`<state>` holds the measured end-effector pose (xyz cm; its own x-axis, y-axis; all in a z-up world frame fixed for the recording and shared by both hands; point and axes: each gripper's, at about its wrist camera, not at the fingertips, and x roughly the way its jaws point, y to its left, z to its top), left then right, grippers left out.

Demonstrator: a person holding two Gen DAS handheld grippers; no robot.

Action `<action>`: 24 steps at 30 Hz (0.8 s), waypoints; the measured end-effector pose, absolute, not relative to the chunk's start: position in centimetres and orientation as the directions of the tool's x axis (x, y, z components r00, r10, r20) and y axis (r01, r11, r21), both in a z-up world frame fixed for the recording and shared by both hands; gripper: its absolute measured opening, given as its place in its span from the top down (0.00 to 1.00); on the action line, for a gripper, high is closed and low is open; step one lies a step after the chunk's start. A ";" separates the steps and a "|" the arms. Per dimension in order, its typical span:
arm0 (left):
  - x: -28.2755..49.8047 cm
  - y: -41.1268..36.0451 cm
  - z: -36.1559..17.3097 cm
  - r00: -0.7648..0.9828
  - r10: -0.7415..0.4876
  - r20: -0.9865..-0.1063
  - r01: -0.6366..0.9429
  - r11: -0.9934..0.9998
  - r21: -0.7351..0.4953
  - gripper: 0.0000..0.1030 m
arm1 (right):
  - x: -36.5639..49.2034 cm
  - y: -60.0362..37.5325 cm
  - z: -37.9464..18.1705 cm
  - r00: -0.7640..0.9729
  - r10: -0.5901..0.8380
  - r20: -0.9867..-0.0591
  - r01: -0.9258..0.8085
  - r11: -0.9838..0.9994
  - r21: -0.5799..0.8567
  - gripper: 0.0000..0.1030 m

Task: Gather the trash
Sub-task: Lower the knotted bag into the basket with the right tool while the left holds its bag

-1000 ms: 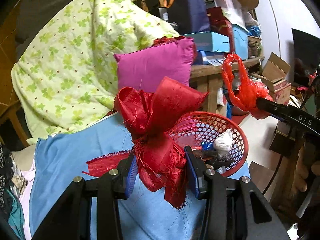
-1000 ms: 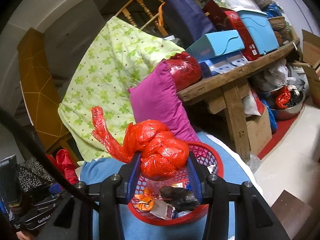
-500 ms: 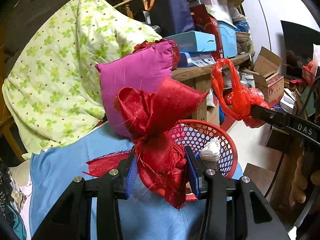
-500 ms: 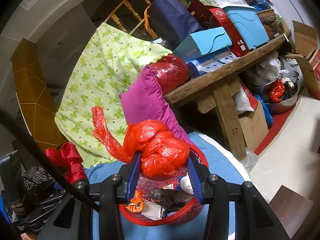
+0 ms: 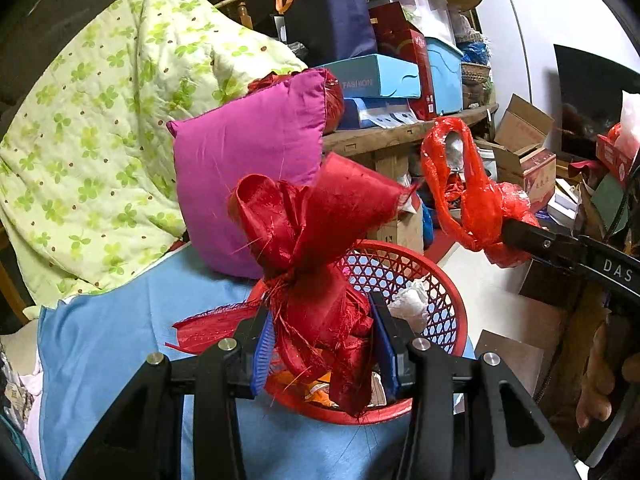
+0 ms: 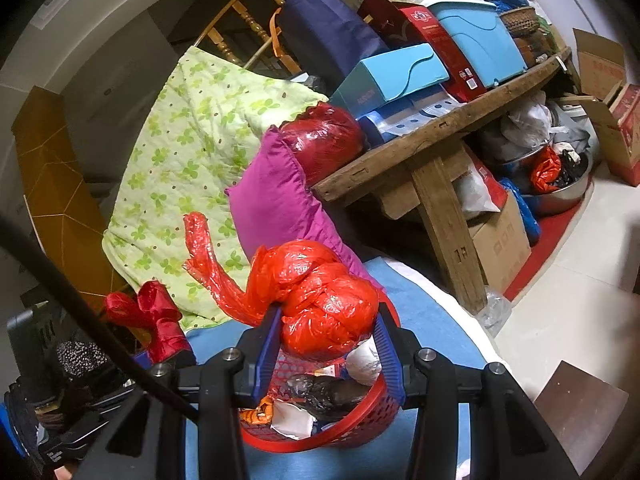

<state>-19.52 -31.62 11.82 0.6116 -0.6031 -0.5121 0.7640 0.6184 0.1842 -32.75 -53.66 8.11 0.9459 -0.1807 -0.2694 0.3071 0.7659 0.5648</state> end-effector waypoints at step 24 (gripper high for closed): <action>-16.0 -31.6 11.0 0.576 -0.622 -0.531 0.765 0.638 0.083 0.54 | -29.5 -53.6 6.6 0.937 -0.139 -0.321 0.317 0.722 0.614 0.53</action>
